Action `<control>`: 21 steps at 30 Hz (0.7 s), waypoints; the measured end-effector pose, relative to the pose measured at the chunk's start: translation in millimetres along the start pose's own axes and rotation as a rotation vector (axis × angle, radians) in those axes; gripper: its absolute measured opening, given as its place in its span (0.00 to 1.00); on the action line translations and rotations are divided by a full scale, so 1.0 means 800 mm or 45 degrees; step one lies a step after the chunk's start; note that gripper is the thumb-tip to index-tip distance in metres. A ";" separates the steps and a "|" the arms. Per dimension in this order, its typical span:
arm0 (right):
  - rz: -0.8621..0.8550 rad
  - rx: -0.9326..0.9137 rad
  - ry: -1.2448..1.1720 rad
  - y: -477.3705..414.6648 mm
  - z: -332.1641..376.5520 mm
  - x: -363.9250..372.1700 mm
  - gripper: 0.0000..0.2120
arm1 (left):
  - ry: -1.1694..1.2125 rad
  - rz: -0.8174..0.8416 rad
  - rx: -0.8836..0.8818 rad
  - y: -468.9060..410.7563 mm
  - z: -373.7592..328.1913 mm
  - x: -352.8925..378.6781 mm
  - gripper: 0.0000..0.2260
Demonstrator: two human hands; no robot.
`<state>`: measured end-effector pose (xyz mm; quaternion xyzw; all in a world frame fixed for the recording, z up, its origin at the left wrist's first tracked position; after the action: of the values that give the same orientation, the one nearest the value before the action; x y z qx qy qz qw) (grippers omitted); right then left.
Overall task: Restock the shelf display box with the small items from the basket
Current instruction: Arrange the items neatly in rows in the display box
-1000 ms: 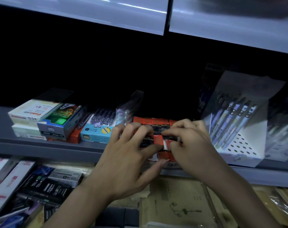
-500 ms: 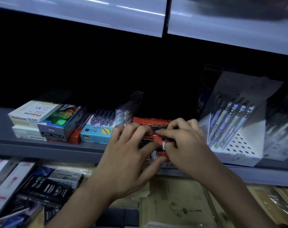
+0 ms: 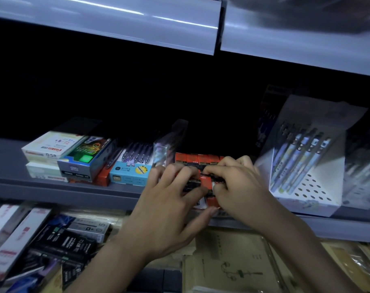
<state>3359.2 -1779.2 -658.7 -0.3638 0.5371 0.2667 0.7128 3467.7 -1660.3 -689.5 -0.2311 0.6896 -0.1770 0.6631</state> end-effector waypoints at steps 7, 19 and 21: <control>-0.034 0.011 0.084 0.000 0.003 -0.003 0.21 | 0.002 0.014 -0.001 0.004 0.001 0.002 0.22; -0.146 -0.001 -0.140 0.000 -0.011 -0.015 0.19 | -0.050 -0.027 0.029 0.006 0.003 -0.002 0.21; -0.214 0.048 -0.124 0.009 -0.021 -0.032 0.17 | -0.079 -0.010 0.029 0.006 0.002 0.001 0.23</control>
<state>3336.7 -1788.3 -638.8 -0.3807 0.4744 0.2130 0.7646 3469.0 -1656.5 -692.7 -0.2316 0.6659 -0.1802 0.6859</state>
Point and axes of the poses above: each hand's wrist, its own y-axis away from the middle knuckle, its own x-axis out of the palm, z = x × y, the point moved 4 cm from there along -y, towards the middle knuckle, and after that the axes turned 5 degrees about -x, right-handed, at the moved point
